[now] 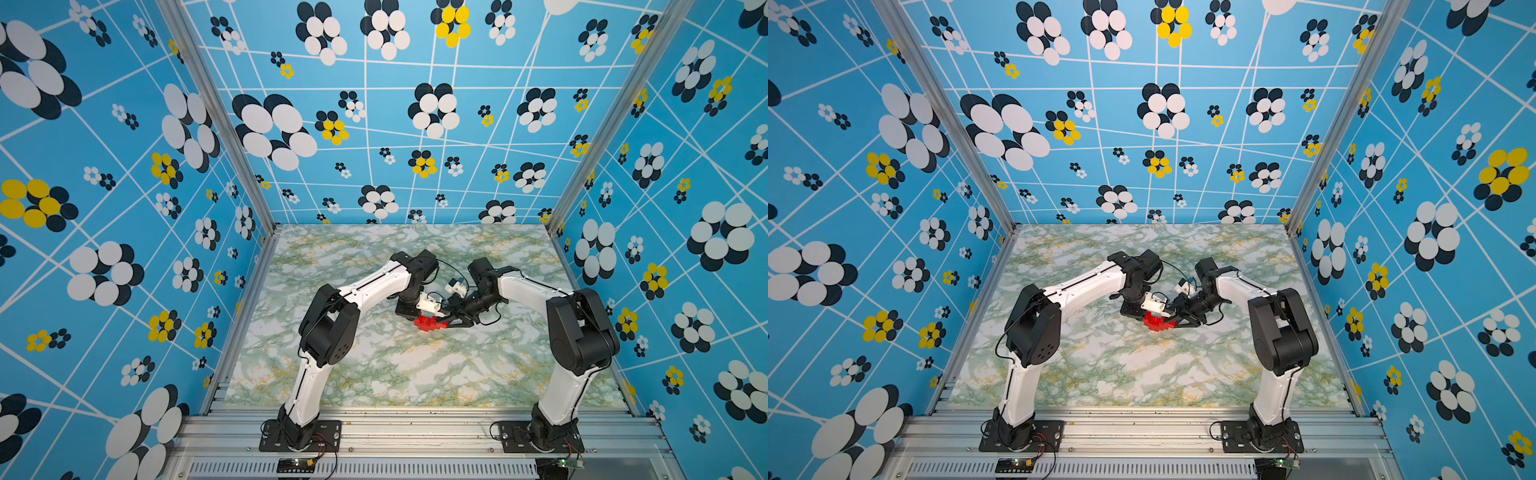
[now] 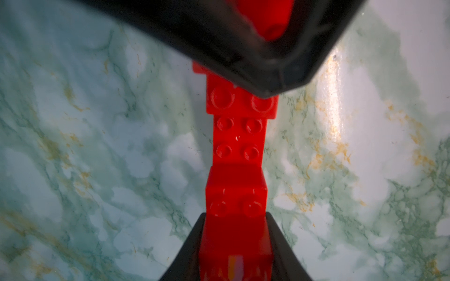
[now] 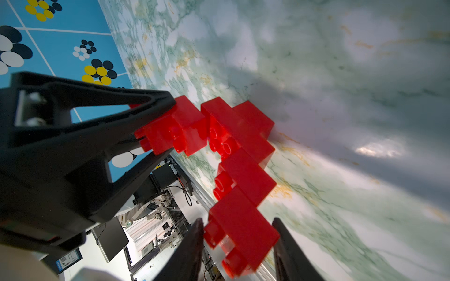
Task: Assemble the letter v with lego
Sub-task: Assemble the lego brick with the lego brick.
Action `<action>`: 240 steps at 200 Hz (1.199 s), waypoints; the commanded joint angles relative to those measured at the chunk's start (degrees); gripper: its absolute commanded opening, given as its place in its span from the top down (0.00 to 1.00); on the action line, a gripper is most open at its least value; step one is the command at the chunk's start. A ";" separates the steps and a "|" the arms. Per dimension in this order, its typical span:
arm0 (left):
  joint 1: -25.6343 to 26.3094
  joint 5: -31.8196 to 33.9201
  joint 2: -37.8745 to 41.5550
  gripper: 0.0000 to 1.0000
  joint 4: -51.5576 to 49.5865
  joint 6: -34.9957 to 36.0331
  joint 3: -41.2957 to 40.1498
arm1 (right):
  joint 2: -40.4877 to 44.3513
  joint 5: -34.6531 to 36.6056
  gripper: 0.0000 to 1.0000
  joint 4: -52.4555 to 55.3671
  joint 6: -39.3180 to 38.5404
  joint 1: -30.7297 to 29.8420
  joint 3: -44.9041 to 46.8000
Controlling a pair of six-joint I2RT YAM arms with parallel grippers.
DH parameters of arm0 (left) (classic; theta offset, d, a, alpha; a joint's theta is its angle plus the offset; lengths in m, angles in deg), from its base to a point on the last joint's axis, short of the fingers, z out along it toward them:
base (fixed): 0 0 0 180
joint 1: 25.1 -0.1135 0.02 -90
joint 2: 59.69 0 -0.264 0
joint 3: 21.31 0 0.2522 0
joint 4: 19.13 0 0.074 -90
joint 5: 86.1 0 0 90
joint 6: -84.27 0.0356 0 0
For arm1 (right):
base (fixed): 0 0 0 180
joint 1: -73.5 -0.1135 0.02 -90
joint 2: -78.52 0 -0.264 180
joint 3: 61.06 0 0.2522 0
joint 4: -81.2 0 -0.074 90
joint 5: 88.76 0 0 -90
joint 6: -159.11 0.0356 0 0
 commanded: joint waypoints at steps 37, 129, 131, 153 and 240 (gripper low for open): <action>0.12 -0.95 -1.49 1.00 -2.02 1.17 0.25 | -0.92 0.49 0.53 -0.08 -0.03 0.31 0.88; 0.10 -1.87 -1.75 1.00 -2.08 0.88 -1.00 | -1.45 0.27 0.53 -0.08 -0.15 0.35 0.66; 0.10 -1.91 -1.75 1.00 -2.07 0.81 -1.04 | -1.49 0.27 0.53 -0.08 -0.18 0.35 0.66; 0.19 -1.93 -1.98 1.00 -2.29 0.66 -1.05 | -1.56 0.40 0.53 -0.17 -0.09 0.35 0.72; 1.31 -0.35 -3.01 1.00 -3.04 -0.72 -1.23 | -1.98 0.21 0.54 -0.60 0.13 0.35 0.80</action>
